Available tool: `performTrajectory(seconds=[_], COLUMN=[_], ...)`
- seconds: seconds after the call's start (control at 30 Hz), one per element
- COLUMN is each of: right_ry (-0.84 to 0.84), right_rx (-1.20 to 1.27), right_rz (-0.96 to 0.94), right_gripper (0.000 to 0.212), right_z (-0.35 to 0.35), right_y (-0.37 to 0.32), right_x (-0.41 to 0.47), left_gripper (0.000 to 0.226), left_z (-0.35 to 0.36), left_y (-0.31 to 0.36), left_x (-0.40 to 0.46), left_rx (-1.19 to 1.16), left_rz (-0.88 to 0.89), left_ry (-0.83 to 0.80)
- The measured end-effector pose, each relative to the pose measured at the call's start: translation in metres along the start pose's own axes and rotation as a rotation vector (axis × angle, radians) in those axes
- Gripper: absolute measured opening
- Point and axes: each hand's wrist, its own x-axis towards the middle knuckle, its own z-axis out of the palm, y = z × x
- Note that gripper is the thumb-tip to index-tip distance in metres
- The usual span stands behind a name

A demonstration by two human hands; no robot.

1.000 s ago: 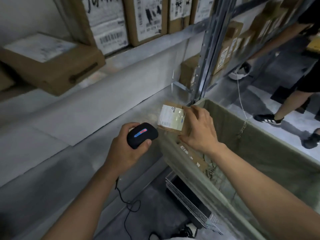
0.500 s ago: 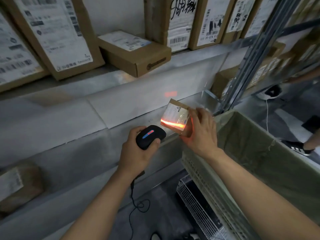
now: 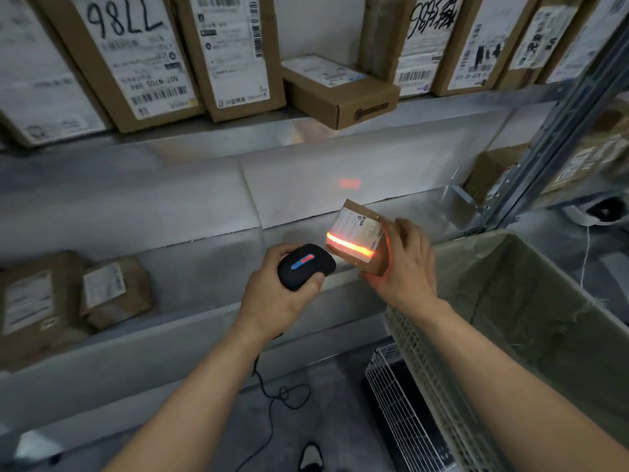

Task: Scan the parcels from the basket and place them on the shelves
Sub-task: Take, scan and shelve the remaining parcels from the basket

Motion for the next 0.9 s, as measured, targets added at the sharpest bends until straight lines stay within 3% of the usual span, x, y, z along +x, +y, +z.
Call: performTrajectory(seconds=[0.43, 0.9], right_ry=[-0.090, -0.218], right_rx=[0.198, 0.370], right_rz=[-0.154, -0.336], right_gripper=[0.109, 0.109], right_z=[0.020, 0.051], right_y=[-0.039, -0.148], right_x=[-0.031, -0.050], left_gripper=[0.054, 0.054], left_z=[-0.031, -0.109], left_y=[0.007, -0.022], left_x=[-0.086, -0.155], left_rx=[0.133, 0.162], left_rz=[-0.084, -0.260], left_ry=[0.245, 0.478])
